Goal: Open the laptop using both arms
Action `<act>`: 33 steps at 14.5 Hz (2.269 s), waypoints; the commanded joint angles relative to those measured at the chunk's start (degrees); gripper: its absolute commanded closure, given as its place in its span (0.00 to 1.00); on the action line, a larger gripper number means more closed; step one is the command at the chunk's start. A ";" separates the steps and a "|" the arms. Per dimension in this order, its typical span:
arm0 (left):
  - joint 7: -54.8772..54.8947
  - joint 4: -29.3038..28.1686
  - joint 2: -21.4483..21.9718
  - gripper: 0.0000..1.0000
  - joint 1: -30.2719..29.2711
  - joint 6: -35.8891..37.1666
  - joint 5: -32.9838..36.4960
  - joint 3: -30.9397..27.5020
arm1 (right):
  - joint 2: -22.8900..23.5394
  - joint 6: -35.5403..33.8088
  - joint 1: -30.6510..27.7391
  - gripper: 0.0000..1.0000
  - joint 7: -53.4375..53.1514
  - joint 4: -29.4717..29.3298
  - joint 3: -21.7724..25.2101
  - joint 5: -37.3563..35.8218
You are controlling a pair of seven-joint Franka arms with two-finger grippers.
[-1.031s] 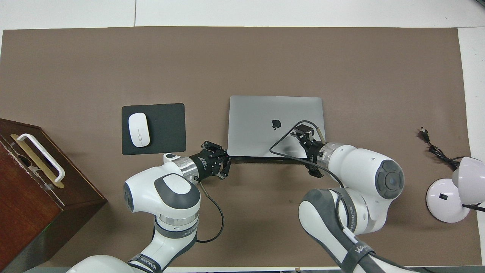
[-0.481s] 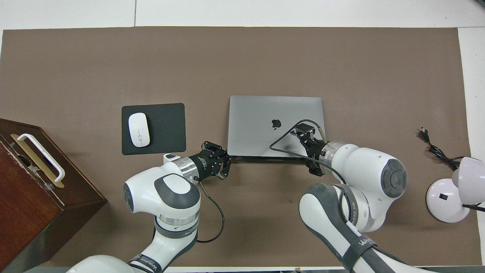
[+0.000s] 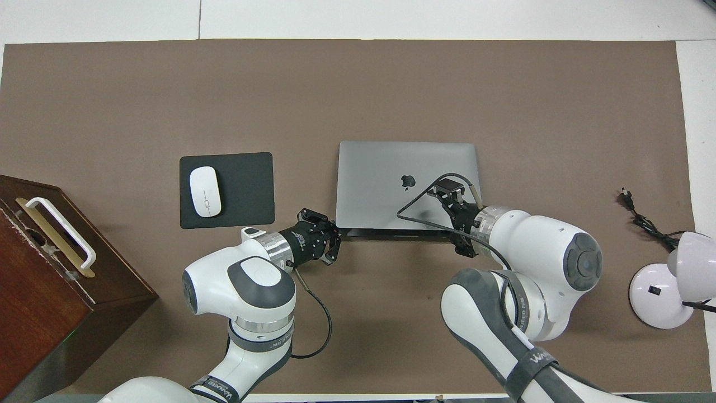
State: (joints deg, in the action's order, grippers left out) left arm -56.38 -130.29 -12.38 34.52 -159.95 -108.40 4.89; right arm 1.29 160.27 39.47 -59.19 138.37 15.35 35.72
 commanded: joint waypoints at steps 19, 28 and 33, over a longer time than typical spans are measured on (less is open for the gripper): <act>1.54 0.47 -2.65 1.00 0.47 -1.51 -1.81 -0.59 | 6.09 -4.09 0.61 0.00 2.06 -17.42 4.07 1.90; 1.54 0.47 -2.65 1.00 0.38 -1.51 -1.81 -0.59 | 9.87 -4.35 0.61 0.00 2.41 -24.71 5.82 1.90; 1.54 0.47 -2.65 1.00 0.38 -1.51 -1.81 -0.59 | 12.07 -5.41 0.78 0.00 2.50 -29.11 6.97 3.65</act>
State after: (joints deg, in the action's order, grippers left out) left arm -56.37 -130.29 -12.38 34.52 -159.97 -109.02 4.86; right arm 11.32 156.05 39.49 -59.13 112.73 20.72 36.64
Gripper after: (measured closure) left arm 0.991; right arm 0.000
